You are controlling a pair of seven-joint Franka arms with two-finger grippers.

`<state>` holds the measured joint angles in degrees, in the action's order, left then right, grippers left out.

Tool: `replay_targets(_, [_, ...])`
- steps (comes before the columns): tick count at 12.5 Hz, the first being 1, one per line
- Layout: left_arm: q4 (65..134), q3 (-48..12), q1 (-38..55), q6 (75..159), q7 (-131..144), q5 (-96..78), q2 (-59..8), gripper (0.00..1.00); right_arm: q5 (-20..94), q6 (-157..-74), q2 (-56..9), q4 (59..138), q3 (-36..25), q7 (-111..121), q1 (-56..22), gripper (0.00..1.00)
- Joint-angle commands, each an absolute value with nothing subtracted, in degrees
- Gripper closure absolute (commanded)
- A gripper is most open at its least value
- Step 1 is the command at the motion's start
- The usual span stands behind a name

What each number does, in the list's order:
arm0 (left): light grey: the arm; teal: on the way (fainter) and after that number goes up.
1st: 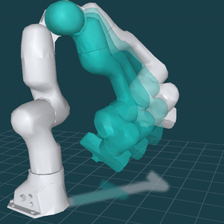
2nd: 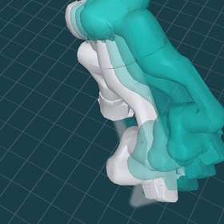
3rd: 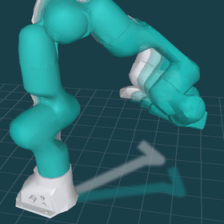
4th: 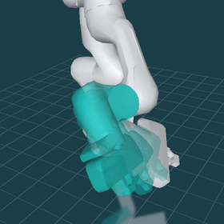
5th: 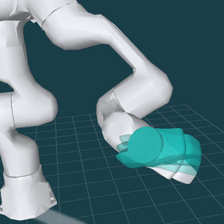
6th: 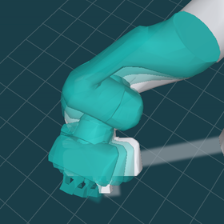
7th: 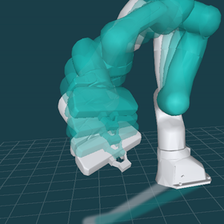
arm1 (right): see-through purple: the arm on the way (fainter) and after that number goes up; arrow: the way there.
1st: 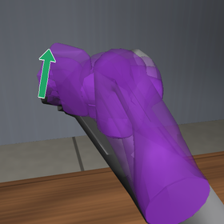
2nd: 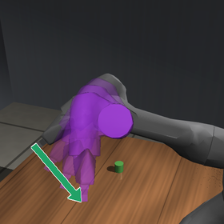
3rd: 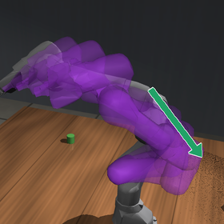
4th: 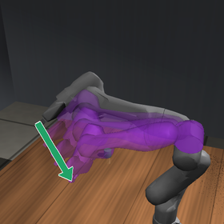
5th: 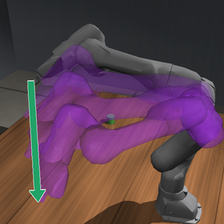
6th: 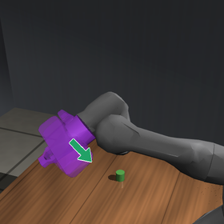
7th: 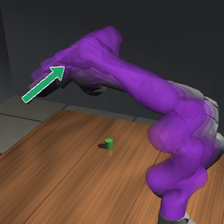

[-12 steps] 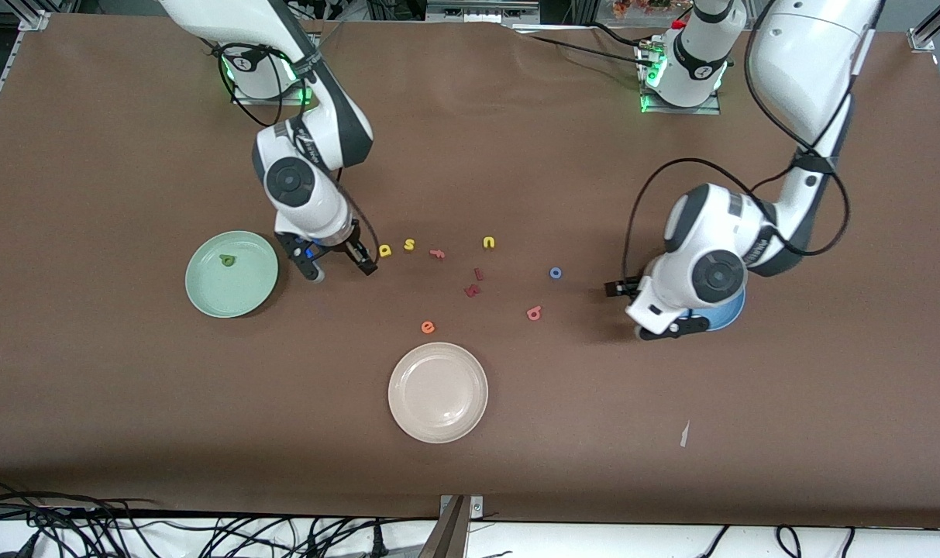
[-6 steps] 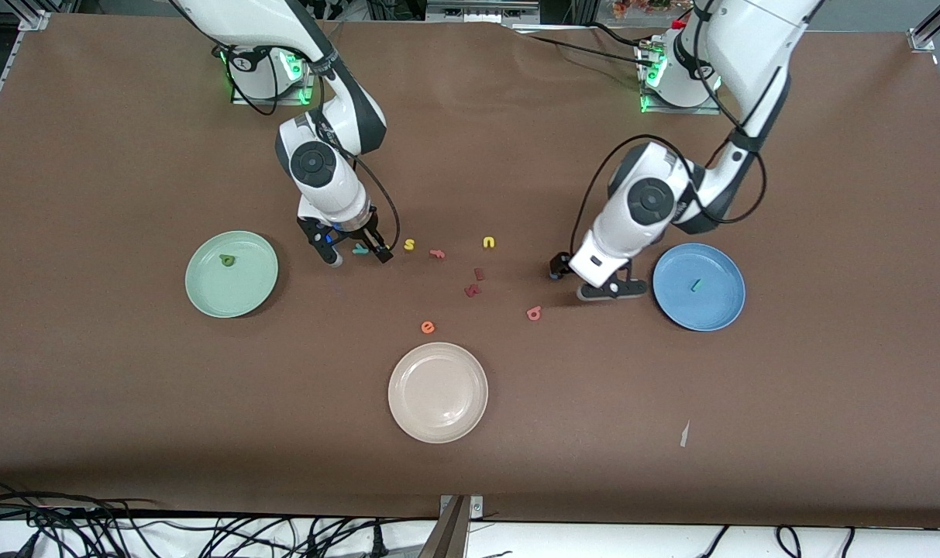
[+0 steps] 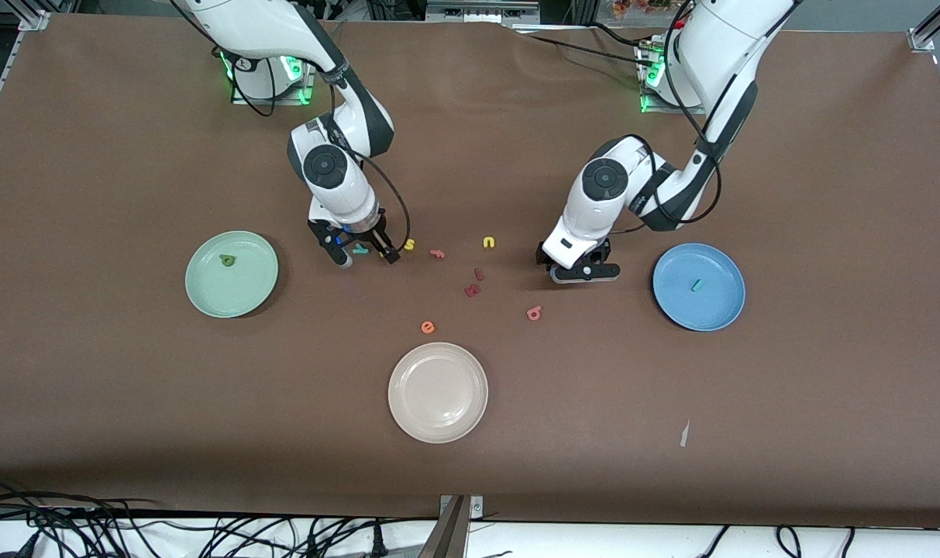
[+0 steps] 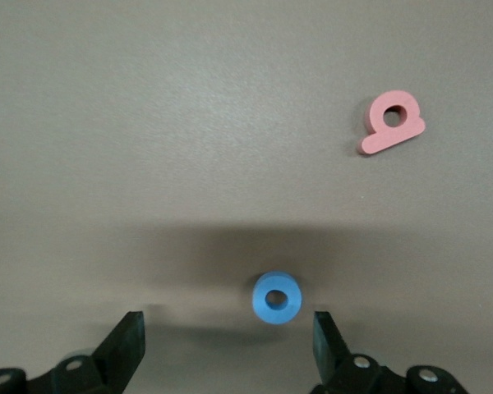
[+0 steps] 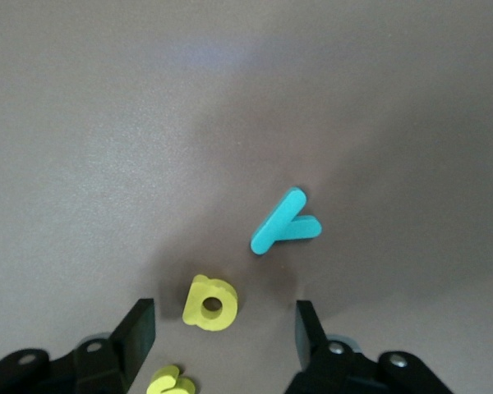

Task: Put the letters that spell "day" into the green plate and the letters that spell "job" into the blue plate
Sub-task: 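Grasp yellow d with the right gripper while the left gripper grasps blue o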

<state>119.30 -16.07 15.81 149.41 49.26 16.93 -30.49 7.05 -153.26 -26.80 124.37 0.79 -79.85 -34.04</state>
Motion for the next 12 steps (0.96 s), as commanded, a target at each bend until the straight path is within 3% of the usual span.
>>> replay_targets(1, [116.0,-15.8,17.0,148.6,51.2,19.2,-32.4,0.22,7.6,-154.4,-27.6,124.1,0.9,-80.4,-34.4,0.47])
replay_targets(3, [114.5,-15.8,17.4,146.9,51.2,19.2,-33.3,0.30,7.6,-154.3,-28.5,123.0,0.9,-80.5,-34.4,0.57])
replay_targets(4, [113.7,-15.7,17.8,145.7,51.2,19.2,-33.6,0.33,7.6,-154.3,-29.2,122.5,0.9,-80.5,-34.3,0.57])
replay_targets(5, [113.1,-15.7,18.0,144.3,51.2,19.2,-33.8,0.37,7.6,-154.3,-29.6,122.3,0.9,-80.4,-34.3,0.69])
replay_targets(6, [112.8,-15.7,18.1,143.3,51.1,19.2,-33.8,0.43,7.6,-153.9,-29.4,121.7,0.8,-80.3,-34.4,0.87])
replay_targets(7, [112.8,-15.7,18.1,143.0,51.0,19.6,-33.8,0.49,7.6,-153.3,-29.0,121.6,0.8,-80.0,-34.4,0.92])
replay_targets(9, [112.8,-15.7,18.1,142.6,51.0,20.2,-33.9,0.62,7.3,-148.9,-27.4,120.7,0.4,-79.4,-34.4,0.92])
replay_targets(12, [112.7,-15.7,18.6,142.4,51.2,20.1,-34.3,0.72,6.5,-129.4,-22.8,114.6,-2.7,-72.6,-34.1,0.92])
